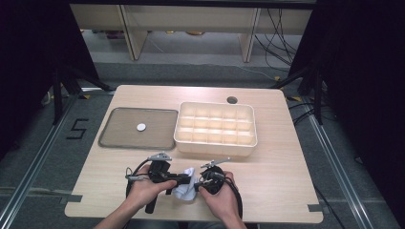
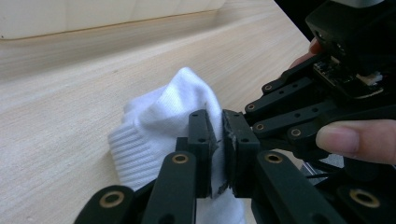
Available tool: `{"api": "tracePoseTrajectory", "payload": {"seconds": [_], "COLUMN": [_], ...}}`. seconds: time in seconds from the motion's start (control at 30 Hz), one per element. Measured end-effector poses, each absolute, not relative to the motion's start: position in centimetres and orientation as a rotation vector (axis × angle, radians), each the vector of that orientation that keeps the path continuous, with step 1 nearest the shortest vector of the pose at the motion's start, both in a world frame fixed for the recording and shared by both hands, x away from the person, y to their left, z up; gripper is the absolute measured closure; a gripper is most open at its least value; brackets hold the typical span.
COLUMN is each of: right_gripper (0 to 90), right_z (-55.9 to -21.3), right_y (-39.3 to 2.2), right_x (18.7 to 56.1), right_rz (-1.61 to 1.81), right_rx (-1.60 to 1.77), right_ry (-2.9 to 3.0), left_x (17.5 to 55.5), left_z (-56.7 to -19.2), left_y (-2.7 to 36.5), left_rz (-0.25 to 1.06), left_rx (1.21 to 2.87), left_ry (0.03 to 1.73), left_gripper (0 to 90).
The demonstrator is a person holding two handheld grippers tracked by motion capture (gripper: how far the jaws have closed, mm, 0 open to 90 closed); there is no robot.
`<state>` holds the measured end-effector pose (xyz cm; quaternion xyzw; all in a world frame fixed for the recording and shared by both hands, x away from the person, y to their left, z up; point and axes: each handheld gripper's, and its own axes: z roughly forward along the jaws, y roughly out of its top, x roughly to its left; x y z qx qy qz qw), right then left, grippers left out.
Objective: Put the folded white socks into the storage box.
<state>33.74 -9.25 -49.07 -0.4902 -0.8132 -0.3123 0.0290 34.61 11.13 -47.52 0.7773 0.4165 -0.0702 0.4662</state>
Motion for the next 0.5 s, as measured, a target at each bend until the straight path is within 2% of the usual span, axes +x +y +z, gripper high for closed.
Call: {"api": "tracePoseTrajectory", "payload": {"seconds": [0.5], "right_gripper": [88.3], "right_z": [-49.16], "right_y": [-9.21], "right_x": [33.82], "right_rz": [-0.985], "right_rx": [-1.503], "right_ry": [-2.509], "left_x": [34.26], "left_z": [-48.27], "left_y": [10.16], "left_rz": [-0.140], "left_rx": [1.962], "left_ry": [1.015], "left_gripper": [81.4]}}
